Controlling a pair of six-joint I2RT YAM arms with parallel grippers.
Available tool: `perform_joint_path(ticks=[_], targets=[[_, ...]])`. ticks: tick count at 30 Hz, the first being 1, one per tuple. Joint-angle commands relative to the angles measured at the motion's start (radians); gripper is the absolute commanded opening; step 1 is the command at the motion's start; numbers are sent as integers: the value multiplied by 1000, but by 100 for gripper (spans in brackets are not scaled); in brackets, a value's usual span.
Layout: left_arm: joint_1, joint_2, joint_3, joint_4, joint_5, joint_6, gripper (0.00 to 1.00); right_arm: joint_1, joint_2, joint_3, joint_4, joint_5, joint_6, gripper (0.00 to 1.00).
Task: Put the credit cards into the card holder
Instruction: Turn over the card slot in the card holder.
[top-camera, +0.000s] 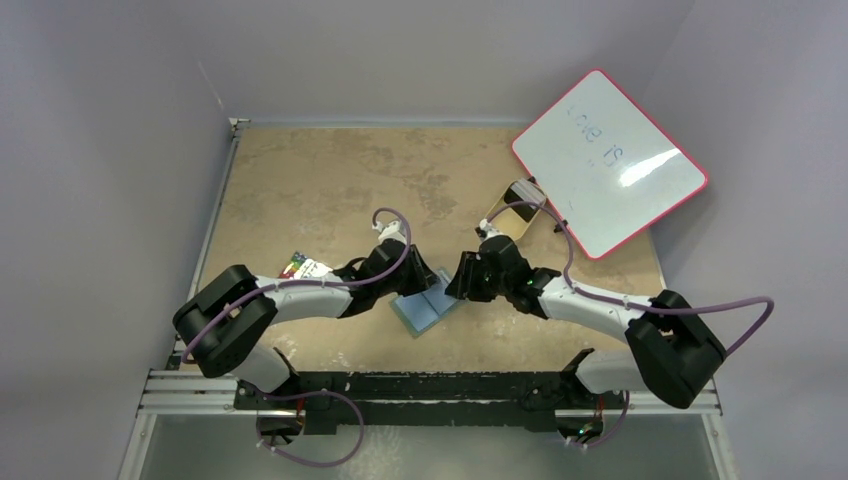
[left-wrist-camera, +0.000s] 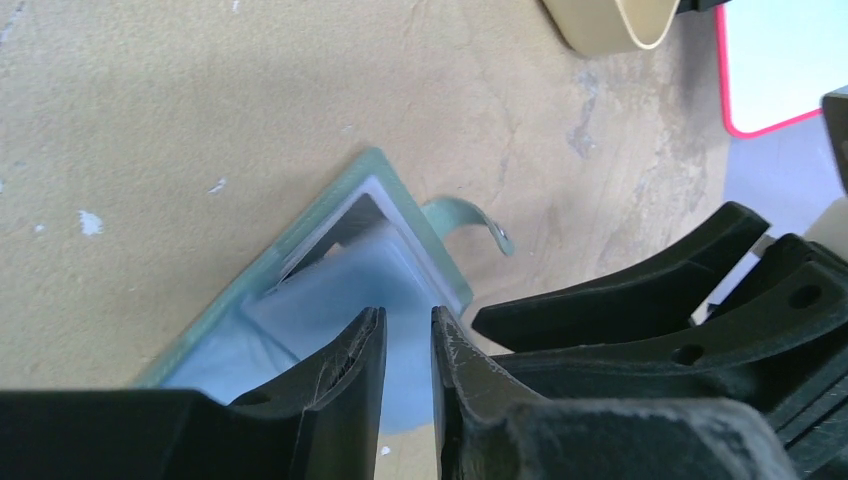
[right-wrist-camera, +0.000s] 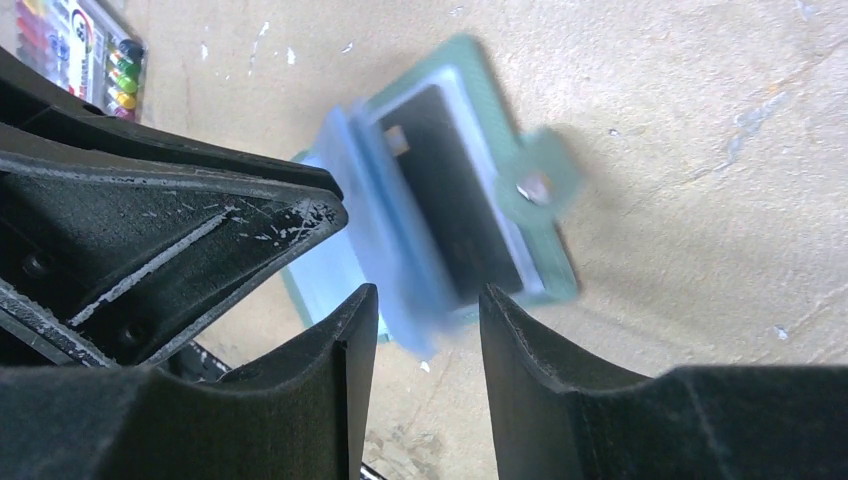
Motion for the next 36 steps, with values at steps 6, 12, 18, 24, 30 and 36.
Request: perform_joint_path(ticks=[6, 12, 18, 24, 30, 36], targets=[[-4, -36, 28, -43, -49, 46, 22, 2, -21, 24, -8, 33, -23, 44], [-3, -78, 37, -123, -88, 55, 23, 4, -20, 40, 13, 1, -70, 46], [-4, -181, 23, -338, -177, 36, 24, 3, 57, 103, 16, 1, -146, 50], [-4, -261, -49, -467, -195, -22, 29, 3, 147, 137, 72, -36, -172, 51], [-4, -283, -101, -481, -184, -51, 31, 3, 236, 158, 98, -57, -190, 52], [-3, -233, -123, -423, -175, -44, 30, 3, 246, 139, 118, -88, -180, 51]])
